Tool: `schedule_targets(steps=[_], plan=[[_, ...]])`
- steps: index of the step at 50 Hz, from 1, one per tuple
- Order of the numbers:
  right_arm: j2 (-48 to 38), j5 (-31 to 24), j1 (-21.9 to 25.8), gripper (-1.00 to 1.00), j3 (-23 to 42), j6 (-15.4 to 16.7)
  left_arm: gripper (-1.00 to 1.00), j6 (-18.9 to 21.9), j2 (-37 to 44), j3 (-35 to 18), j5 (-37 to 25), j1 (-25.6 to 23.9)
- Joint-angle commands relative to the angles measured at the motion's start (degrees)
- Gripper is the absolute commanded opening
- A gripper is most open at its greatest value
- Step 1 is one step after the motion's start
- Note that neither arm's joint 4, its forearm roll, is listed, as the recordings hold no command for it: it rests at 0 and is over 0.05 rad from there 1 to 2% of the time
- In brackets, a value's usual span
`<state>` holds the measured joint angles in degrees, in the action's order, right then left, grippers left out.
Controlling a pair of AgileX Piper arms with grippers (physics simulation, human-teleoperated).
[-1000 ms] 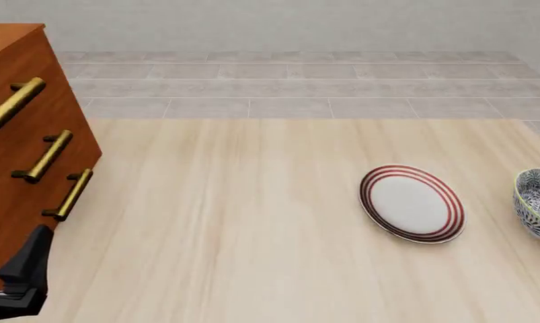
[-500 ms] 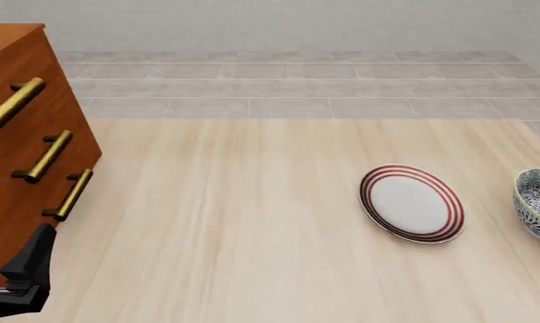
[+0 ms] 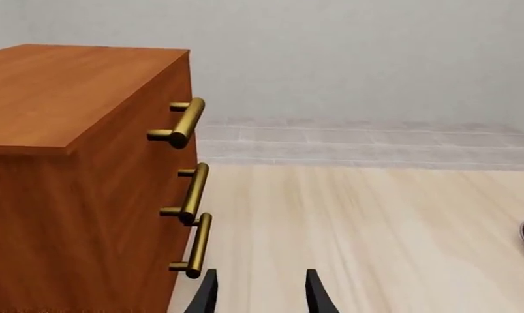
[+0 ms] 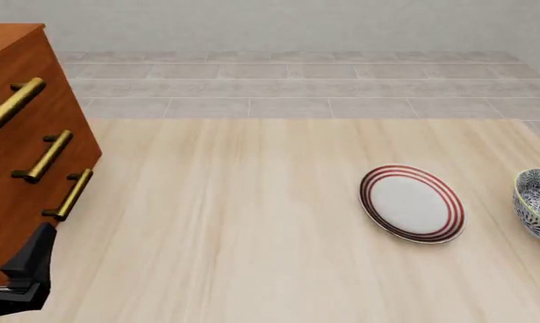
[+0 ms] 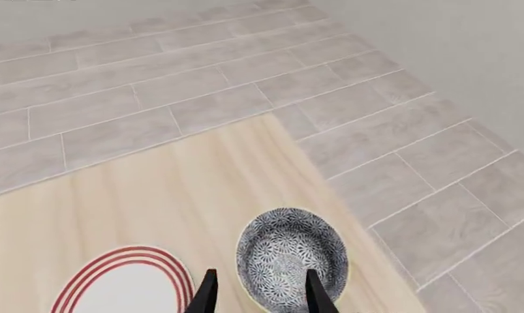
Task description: Put the bowl on top of the cabinet.
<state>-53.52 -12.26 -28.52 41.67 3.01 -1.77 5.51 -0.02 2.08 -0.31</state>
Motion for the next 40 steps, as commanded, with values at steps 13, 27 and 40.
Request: schedule_targets(steps=[13,27,40], plan=[[-2.94,1.95,-5.62,1.0,0.44,0.23,1.0,0.17,-0.06,0.01,-0.23,0.26],[-6.76,4.11,-8.43,1.0,1.34,0.13,1.0,0.66,0.78,0.01,0.23,0.27],[-11.41,7.38,-10.04,1.0,1.02,-0.57,1.0,1.0,1.86,0.01,0.87,0.46]])
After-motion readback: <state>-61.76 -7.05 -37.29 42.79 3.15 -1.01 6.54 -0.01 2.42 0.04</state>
